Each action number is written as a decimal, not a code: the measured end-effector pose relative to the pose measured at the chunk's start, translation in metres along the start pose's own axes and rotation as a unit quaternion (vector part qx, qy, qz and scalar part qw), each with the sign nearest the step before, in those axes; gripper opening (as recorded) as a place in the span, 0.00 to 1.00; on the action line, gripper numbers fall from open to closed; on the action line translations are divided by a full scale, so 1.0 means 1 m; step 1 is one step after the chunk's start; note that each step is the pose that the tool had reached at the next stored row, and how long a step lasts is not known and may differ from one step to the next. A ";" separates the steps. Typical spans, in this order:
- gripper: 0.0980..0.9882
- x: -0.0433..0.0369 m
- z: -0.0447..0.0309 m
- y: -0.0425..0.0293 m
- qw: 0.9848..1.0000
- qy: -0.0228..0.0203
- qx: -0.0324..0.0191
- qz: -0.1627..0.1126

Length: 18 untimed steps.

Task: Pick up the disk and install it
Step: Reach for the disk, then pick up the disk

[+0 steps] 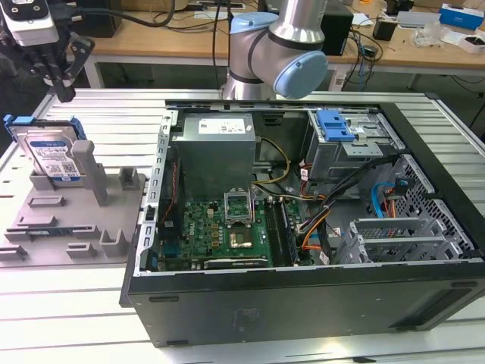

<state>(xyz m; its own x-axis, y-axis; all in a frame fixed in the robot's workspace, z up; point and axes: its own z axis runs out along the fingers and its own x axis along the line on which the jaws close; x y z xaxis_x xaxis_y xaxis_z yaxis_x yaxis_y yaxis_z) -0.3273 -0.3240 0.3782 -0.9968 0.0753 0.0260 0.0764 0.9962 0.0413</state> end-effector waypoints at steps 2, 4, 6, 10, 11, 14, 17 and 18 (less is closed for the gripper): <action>0.01 0.0000 0.0000 0.0000 1.000 0.001 0.000 0.000; 0.01 0.0000 0.0000 0.0000 1.000 0.001 0.000 0.000; 0.01 0.0000 0.0000 0.0000 1.000 0.002 0.000 0.000; 0.01 0.0000 0.0000 0.0000 1.000 0.003 0.000 0.000; 0.01 0.0000 0.0000 0.0000 1.000 0.003 0.000 0.000; 0.01 0.0000 0.0000 0.0000 1.000 0.004 0.000 0.000; 0.01 0.0000 0.0000 0.0000 1.000 0.006 0.000 0.000; 0.01 0.0000 0.0000 0.0000 1.000 0.006 0.000 0.000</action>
<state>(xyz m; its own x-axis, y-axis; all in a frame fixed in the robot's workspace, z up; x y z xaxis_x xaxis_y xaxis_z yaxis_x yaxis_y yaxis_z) -0.3272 -0.3240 0.3781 -0.9964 0.0753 0.0386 0.0768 0.9962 0.0404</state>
